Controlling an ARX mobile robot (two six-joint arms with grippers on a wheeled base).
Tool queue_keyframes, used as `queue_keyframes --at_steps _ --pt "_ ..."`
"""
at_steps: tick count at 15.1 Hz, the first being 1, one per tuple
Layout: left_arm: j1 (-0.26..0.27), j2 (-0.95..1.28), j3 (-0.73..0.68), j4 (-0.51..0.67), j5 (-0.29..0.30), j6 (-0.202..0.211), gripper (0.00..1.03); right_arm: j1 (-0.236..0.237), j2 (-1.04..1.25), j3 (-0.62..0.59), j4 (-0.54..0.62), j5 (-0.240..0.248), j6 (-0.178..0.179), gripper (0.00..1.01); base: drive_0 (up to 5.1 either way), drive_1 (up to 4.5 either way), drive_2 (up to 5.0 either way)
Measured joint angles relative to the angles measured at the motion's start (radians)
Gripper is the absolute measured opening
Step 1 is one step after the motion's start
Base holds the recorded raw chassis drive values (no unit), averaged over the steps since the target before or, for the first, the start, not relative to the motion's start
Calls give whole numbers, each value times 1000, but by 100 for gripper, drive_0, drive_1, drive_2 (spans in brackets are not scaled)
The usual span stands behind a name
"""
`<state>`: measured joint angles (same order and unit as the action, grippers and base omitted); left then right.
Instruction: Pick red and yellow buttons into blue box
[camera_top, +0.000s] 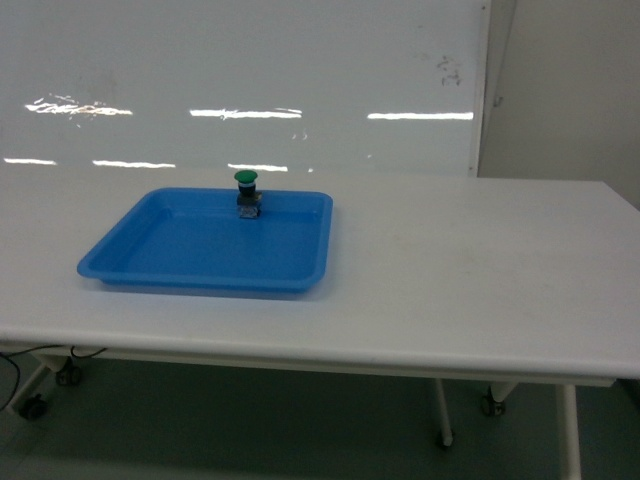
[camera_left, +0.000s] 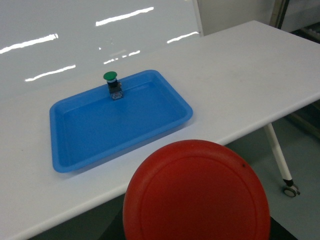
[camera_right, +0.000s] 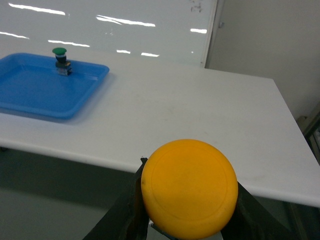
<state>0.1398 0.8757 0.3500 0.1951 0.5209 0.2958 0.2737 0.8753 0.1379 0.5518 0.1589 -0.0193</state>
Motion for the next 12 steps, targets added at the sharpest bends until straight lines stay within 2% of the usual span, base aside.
queue_keyframes --at_steps 12 --pt "0 -3 0 1 0 0 24 0 0 0 -2 1 0 31 428 -433 61"
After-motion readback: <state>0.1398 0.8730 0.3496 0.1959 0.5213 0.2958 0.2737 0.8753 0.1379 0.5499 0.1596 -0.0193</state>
